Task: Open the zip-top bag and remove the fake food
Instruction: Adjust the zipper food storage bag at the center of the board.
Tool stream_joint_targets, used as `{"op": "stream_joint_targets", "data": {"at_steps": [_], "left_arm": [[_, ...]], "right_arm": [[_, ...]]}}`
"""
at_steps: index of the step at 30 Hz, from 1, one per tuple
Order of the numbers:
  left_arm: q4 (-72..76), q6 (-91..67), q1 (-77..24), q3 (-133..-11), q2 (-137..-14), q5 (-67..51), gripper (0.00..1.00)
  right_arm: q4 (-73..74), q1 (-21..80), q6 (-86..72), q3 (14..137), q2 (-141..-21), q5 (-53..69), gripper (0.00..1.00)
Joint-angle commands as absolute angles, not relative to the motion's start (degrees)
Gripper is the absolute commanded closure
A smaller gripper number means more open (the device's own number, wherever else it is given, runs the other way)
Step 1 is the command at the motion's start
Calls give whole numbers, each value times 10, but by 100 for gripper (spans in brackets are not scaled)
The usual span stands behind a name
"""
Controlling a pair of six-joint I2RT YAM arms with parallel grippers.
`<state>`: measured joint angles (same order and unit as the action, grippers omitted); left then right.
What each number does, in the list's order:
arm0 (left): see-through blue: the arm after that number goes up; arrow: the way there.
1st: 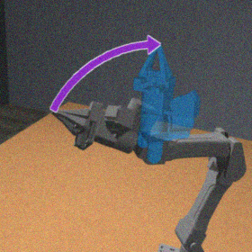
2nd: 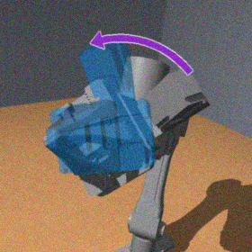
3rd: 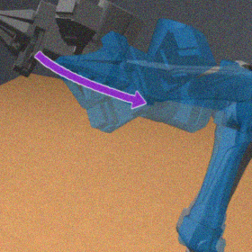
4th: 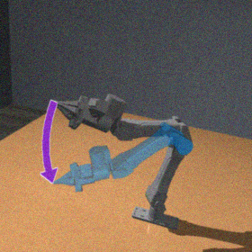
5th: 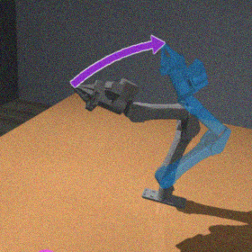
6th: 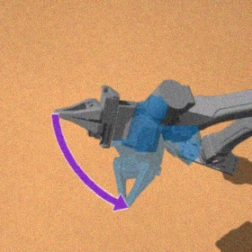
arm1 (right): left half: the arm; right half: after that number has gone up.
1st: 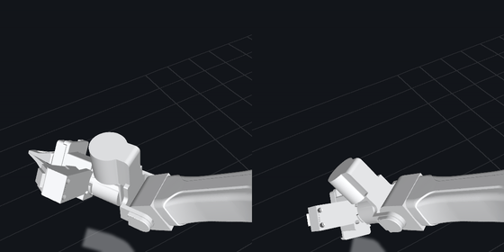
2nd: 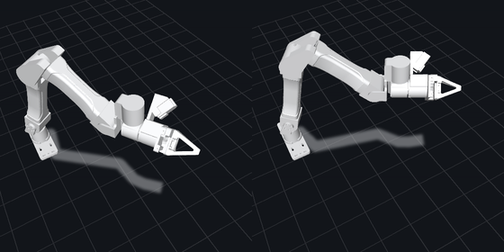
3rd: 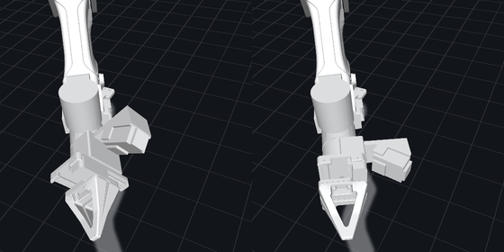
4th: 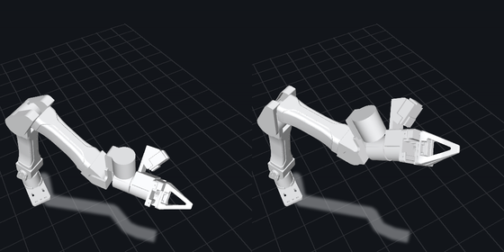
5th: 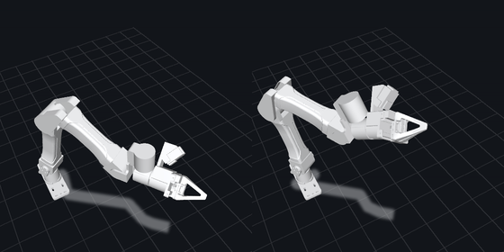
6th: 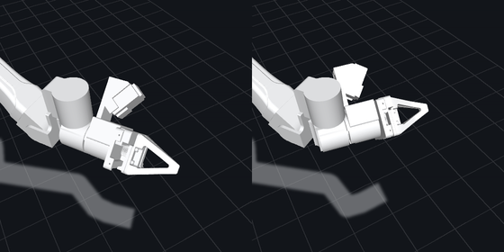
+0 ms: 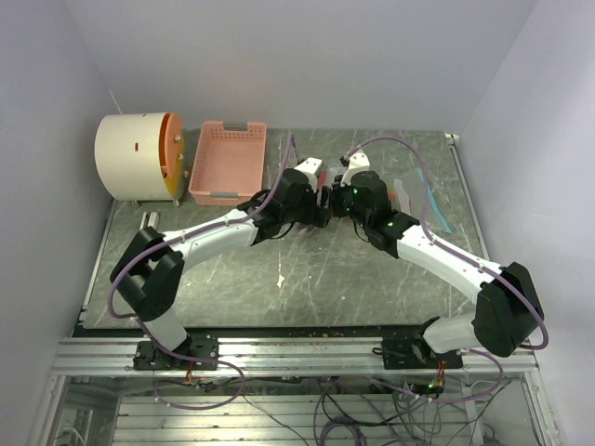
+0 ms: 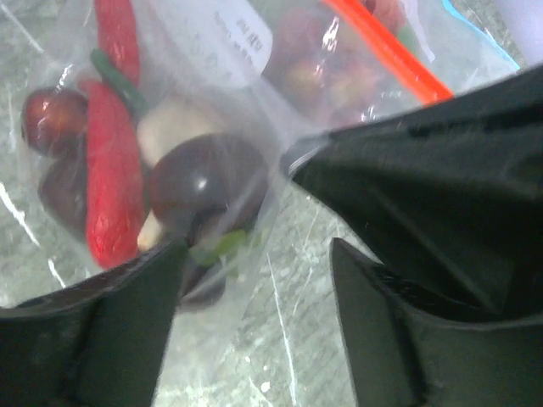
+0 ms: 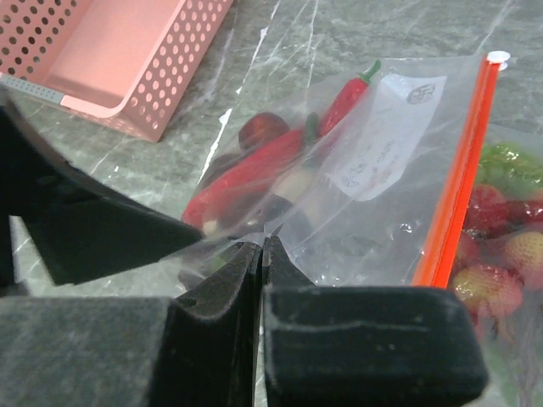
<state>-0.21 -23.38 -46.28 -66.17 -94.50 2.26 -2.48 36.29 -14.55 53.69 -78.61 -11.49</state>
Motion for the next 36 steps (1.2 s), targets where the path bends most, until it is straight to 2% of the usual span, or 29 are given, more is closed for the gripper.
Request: {"op": "stream_joint_targets", "data": {"at_steps": [1,4,5,6,7,13,17,20,22,27,32,36], "left_arm": [[33,-219,-468,-716,-983,-8,33],[27,-216,-468,-735,-1001,-9,73],[28,-216,-468,-736,-1003,-3,85],[28,-216,-468,-737,-1004,0,92],[29,-215,-468,-735,-1004,0,93],[58,-214,-468,-707,-978,-8,93],[67,-210,-468,-685,-956,-8,93],[75,-203,-468,-661,-930,-5,93],[85,-197,-468,-641,-909,-7,93],[92,-180,-467,-608,-864,-15,93],[79,-162,-468,-586,-832,-14,93],[71,-148,-467,-568,-815,-19,93]], "right_arm": [[-31,370,-157,545,-778,-105,100],[-24,371,-154,546,-763,-107,99],[-22,371,-151,545,-756,-108,95],[-19,371,-147,545,-750,-108,91],[-15,371,-144,544,-742,-109,86],[-21,371,-122,519,-666,-144,44],[-23,369,-131,511,-610,-210,27],[14,325,-178,525,-602,-231,15],[49,252,-235,541,-621,-176,12],[34,110,-344,533,-701,73,13],[-144,47,-462,460,-758,237,18],[-252,33,-533,449,-812,305,20]]}}
